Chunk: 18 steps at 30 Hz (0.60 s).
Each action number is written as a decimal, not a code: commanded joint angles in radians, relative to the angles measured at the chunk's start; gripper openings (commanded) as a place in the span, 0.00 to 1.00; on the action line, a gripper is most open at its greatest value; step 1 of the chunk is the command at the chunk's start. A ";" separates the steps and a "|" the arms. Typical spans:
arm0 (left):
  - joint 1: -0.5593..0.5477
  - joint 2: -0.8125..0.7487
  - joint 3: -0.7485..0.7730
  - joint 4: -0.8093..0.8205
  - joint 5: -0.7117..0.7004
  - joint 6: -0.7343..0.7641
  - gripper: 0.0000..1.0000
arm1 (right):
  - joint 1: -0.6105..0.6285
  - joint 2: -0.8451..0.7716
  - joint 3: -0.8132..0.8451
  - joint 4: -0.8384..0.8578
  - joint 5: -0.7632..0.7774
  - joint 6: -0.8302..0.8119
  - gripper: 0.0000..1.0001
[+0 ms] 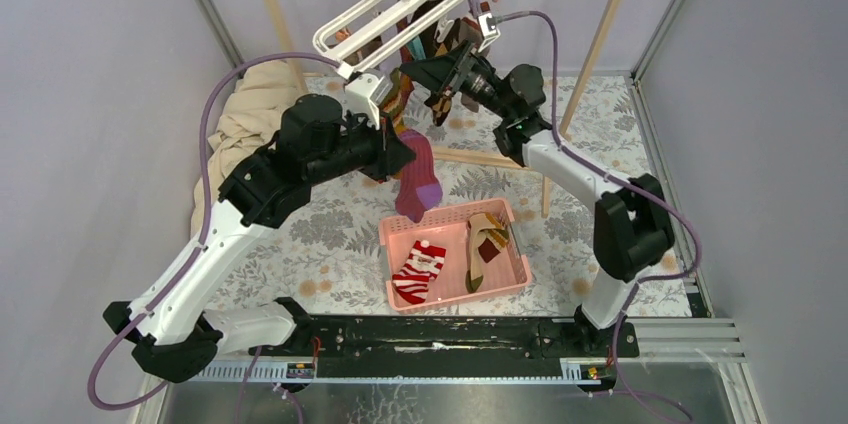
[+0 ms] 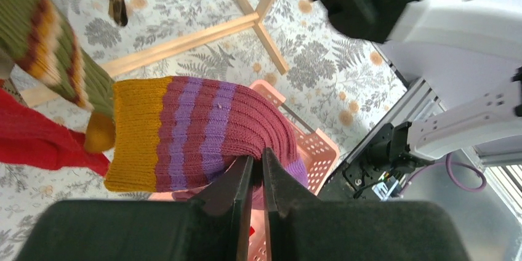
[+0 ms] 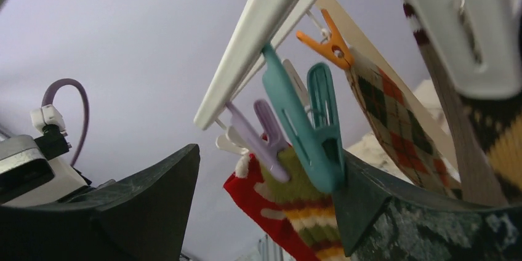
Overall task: Remove the socks clipped to the hanger
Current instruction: Remove the sock from the hanger, then place the sock in the bin.
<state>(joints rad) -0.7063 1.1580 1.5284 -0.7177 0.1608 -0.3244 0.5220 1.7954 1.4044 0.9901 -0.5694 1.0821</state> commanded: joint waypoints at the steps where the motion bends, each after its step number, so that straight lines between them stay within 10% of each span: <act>1: 0.003 -0.038 -0.068 0.043 0.048 -0.015 0.14 | -0.009 -0.177 -0.064 -0.257 -0.014 -0.182 0.82; 18: -0.021 -0.091 -0.471 0.379 0.211 -0.175 0.13 | -0.058 -0.613 -0.420 -0.775 0.078 -0.442 0.84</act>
<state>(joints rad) -0.7071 1.0801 1.1217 -0.5262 0.3122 -0.4351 0.4751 1.2671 1.0149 0.2890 -0.5220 0.7074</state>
